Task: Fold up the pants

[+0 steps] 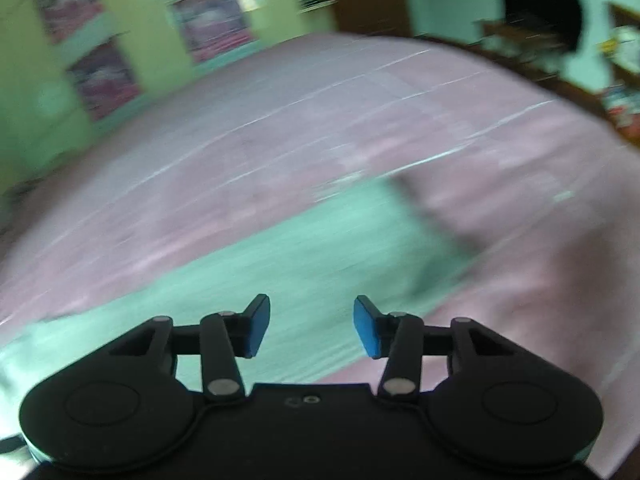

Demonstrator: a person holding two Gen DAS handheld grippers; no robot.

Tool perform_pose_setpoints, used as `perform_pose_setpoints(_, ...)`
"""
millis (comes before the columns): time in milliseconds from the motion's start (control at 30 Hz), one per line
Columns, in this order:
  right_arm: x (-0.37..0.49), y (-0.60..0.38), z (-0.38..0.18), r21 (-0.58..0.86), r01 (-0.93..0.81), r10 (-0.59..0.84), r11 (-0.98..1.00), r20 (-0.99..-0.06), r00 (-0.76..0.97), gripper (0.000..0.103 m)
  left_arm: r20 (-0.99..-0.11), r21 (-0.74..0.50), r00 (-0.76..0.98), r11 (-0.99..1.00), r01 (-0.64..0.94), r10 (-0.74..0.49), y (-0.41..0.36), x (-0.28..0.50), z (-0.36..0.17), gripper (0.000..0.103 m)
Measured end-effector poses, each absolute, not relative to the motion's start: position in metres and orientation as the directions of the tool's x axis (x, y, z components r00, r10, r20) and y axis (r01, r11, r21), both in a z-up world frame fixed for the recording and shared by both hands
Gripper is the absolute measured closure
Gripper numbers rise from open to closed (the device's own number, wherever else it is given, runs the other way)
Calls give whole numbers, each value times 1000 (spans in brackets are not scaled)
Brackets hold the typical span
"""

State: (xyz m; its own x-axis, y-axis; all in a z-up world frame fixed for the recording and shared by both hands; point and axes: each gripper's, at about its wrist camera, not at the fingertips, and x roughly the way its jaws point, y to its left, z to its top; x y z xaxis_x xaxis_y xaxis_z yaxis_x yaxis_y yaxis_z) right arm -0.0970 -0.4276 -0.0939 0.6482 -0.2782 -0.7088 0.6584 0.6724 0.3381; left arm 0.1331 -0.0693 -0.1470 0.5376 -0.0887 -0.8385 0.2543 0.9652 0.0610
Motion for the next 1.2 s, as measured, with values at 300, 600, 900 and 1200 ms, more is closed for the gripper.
perform_pose_setpoints(300, -43, -358, -119, 469, 521, -37, 713, -717, 696, 78, -844, 73, 527, 952, 296, -99, -70, 128, -155, 3)
perform_pose_setpoints(600, -43, -323, -144, 308, 419, -35, 854, -770, 637, 85, -833, 84, 545, 950, 301, -99, -67, 120, -156, 2)
perform_pose_setpoints(900, -20, -337, -122, 337, 478, -87, 811, -739, 669, 77, -815, 44, 557, 942, 332, -159, -102, 123, -134, 2)
perform_pose_setpoints(1200, -50, -344, -131, 377, 460, -39, 804, -738, 674, 73, -824, 22, 545, 952, 305, -156, -108, 115, -135, 2)
